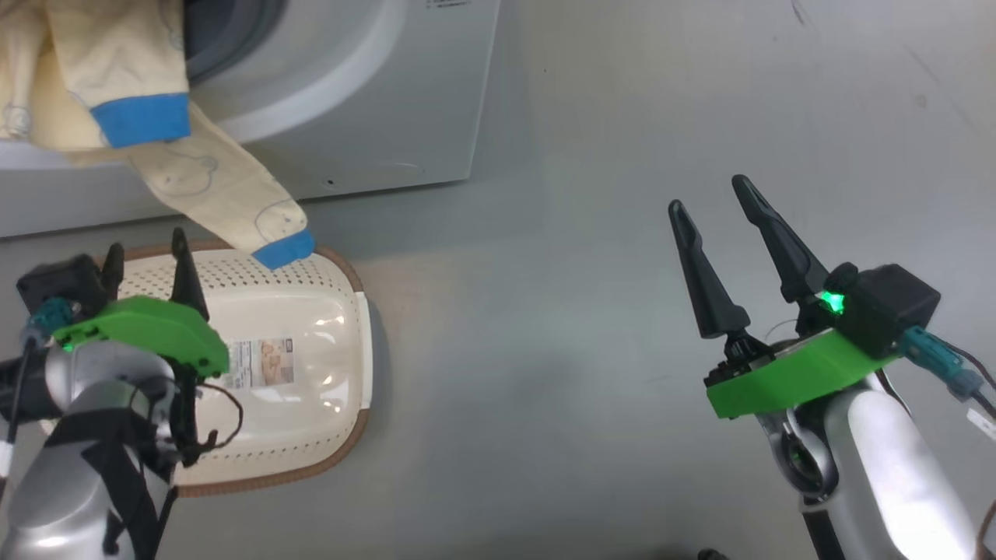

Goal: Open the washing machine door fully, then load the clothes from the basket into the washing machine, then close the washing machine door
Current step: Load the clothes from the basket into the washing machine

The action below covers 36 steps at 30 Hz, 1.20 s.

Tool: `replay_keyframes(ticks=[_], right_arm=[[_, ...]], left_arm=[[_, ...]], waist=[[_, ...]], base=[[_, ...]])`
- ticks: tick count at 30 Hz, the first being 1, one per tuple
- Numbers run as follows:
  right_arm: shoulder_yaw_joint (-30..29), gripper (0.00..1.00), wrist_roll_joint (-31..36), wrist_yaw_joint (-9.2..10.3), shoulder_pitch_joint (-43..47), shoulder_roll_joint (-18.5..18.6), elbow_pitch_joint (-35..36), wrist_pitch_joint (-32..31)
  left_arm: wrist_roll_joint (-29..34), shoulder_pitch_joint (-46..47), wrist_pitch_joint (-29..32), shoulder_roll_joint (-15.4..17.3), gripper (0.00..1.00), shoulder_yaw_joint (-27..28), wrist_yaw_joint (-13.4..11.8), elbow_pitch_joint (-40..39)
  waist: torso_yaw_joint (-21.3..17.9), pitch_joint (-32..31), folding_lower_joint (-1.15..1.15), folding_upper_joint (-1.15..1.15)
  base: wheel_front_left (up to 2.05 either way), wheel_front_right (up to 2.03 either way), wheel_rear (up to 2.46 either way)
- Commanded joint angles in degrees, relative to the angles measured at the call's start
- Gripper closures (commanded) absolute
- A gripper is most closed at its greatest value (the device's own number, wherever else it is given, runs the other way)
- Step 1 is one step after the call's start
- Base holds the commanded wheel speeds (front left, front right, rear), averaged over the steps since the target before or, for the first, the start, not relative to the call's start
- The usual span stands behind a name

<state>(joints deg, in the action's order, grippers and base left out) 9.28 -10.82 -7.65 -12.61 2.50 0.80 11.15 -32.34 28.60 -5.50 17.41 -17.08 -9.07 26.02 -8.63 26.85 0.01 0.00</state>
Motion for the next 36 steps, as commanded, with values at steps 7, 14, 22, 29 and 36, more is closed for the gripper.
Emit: replay_keyframes(ticks=[7,14,22,29,36], right_arm=[[3.2,0.0,-2.4,0.16,-4.3,0.4,-0.6,2.3],[4.0,0.0,-3.9,0.16,-6.2,0.4,-2.1,3.4],[4.2,0.0,-4.4,0.16,-7.0,0.4,-3.0,3.8],[4.3,0.0,-4.8,0.16,-7.1,0.4,-2.7,3.8],[3.8,0.0,-4.6,0.16,-6.9,0.4,-2.1,3.8]], left_arm=[[-2.2,10.9,3.0,3.9,0.0,2.6,4.1,9.9],[-1.8,18.6,3.0,5.8,0.0,2.5,5.9,17.4],[-0.8,23.3,1.9,6.5,0.0,1.7,6.6,22.4],[-1.0,25.8,0.4,6.4,0.67,1.7,7.0,26.2],[-1.4,27.6,-0.6,5.7,1.0,1.3,7.7,29.1]], waist=[[-4.9,6.6,-0.01,0.0],[-7.2,9.9,-0.01,0.0],[-8.2,11.1,-0.01,0.0],[-8.7,11.4,-0.01,0.0],[-8.6,11.6,-0.01,0.0]], base=[[0.0,0.0,0.0],[0.0,0.0,0.0],[0.0,0.0,0.0],[0.0,0.0,0.0],[0.0,0.0,0.0]])
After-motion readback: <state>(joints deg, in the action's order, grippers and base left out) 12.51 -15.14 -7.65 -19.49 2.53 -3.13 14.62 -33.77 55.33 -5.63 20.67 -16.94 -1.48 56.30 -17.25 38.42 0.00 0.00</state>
